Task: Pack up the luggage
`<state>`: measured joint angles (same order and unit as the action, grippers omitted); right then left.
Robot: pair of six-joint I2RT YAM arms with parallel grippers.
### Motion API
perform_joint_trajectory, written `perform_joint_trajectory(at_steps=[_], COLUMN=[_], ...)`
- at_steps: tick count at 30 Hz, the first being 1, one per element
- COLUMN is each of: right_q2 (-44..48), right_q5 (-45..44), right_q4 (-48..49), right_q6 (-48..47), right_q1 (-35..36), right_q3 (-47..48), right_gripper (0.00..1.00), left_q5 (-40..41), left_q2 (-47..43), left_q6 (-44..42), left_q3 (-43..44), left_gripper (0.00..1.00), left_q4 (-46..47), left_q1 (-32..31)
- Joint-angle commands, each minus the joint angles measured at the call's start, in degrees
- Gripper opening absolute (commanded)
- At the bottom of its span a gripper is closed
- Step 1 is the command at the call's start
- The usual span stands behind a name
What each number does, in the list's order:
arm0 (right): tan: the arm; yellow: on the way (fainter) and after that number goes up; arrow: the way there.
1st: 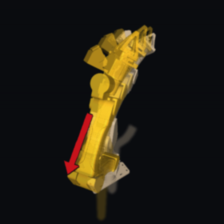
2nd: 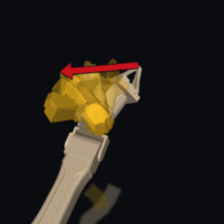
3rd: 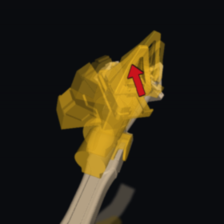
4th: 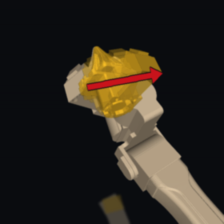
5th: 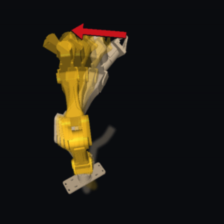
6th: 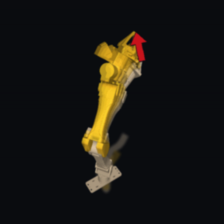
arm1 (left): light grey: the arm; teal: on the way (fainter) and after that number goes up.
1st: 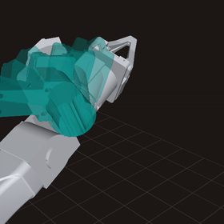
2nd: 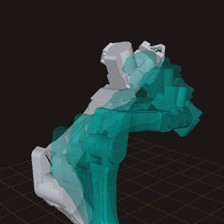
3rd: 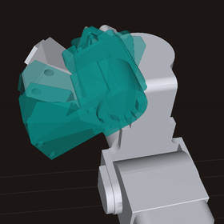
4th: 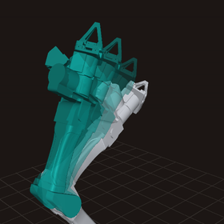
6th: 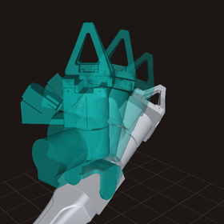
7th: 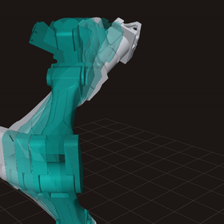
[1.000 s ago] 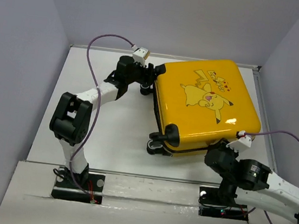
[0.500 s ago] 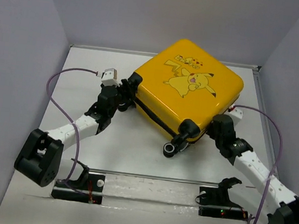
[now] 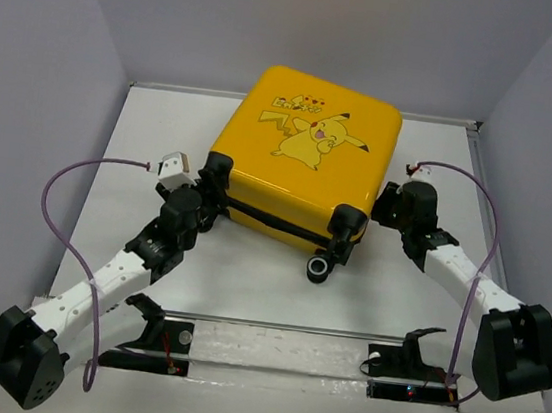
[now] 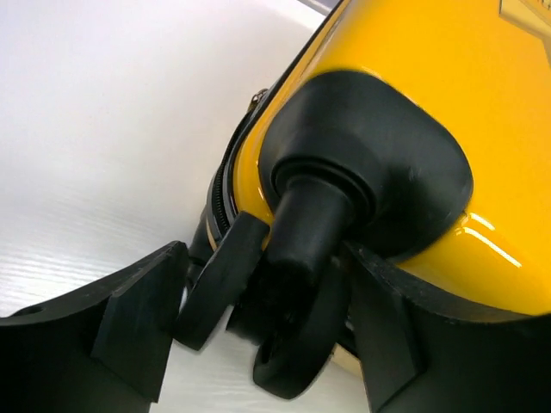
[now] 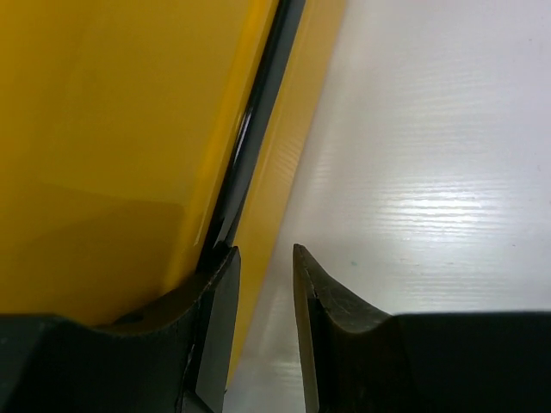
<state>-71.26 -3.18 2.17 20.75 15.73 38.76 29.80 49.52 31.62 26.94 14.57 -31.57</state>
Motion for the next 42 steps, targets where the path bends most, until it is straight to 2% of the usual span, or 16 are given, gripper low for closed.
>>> perform_joint_trajectory(at_steps=[1, 5, 6, 8, 12, 14, 15, 18, 20, 21, 23, 24, 29, 36, 41, 42], right_q2=[8.2, 17.5, 19.5, 25.8, 34.4, 36.0, 36.8, 38.3, 39.5, 40.6, 41.6, 42.0, 41.3, 43.3, 37.6, 36.7], right_q5=[11.4, 13.9, 15.2, 15.8, 19.5, 22.2, 23.7, 24.0, 22.9, 20.5, 19.6, 19.8, 20.7, 17.9, 18.6, 18.6], right_q4=[10.6, 10.6, 10.5, 10.0, 10.0, 10.1, 10.2, 9.9, 10.0, 9.5, 8.1, 8.1, 7.6, 6.3, 9.2, 9.5], right_q6=[3.3, 5.3, 5.5, 6.1, 8.0, 7.9, 8.2, 9.4, 9.7, 9.7, 9.7, 9.7, 9.1, 9.1, 8.0, 7.8], right_q1=[1.7, 1.7, 1.7, 1.7, 1.7, 1.7, 1.7, 1.7, 1.7, 1.7, 1.7, 1.7, 1.7, 1.7, 1.7, 1.7], right_q3=[-1.9, -9.0, -11.6, -14.3, -20.8, -23.4, -24.3, -25.3, -26.5, -27.6, -28.9, -29.2, -29.7, -30.2, -29.5, -29.1], right_gripper=[0.38, 0.35, 0.27, 0.24, 0.07, 0.07, 0.07, 0.07, 0.07, 0.07, 0.08, 0.14, 0.18, 0.54, 0.47, 0.36], left_q5=[-0.8, -4.0, -5.8, -10.4, -30.5, -35.0, -36.7, -40.9, -42.4, -42.5, -44.5, -44.9, -44.0, -45.4, -44.7, -44.7], left_q2=[-4.5, -5.0, -4.8, -4.2, 1.4, 4.4, 7.1, 10.0, 10.9, 11.4, 13.1, 14.1, 20.3, 25.8, 29.9, 30.7], left_q6=[-1.0, -2.8, -3.0, -3.0, 0.3, -0.7, -2.9, -2.9, -1.6, -1.3, -0.9, -0.9, -2.8, -3.0, -3.8, -3.8], left_q3=[9.9, 20.3, 24.9, 28.3, 29.1, 26.5, 24.5, 19.6, 17.2, 16.1, 15.4, 16.1, 20.0, 23.6, 26.2, 26.7], left_gripper=[0.96, 0.99, 0.99, 0.99, 0.99, 0.93, 0.82, 0.7, 0.72, 0.83, 0.93, 0.99, 0.99, 0.99, 0.99, 0.99], left_q4=[-0.3, -4.7, -5.3, -6.5, -5.8, -5.2, -4.7, -2.4, 0.0, 0.5, 2.9, 3.1, 1.7, 4.3, 4.1, 4.2], left_q1=[-2.2, -2.2, -2.2, -2.2, -5.5, -10.1, -15.7, -23.7, -26.1, -26.8, -28.1, -28.3, -29.2, -29.9, -29.9, -29.9])
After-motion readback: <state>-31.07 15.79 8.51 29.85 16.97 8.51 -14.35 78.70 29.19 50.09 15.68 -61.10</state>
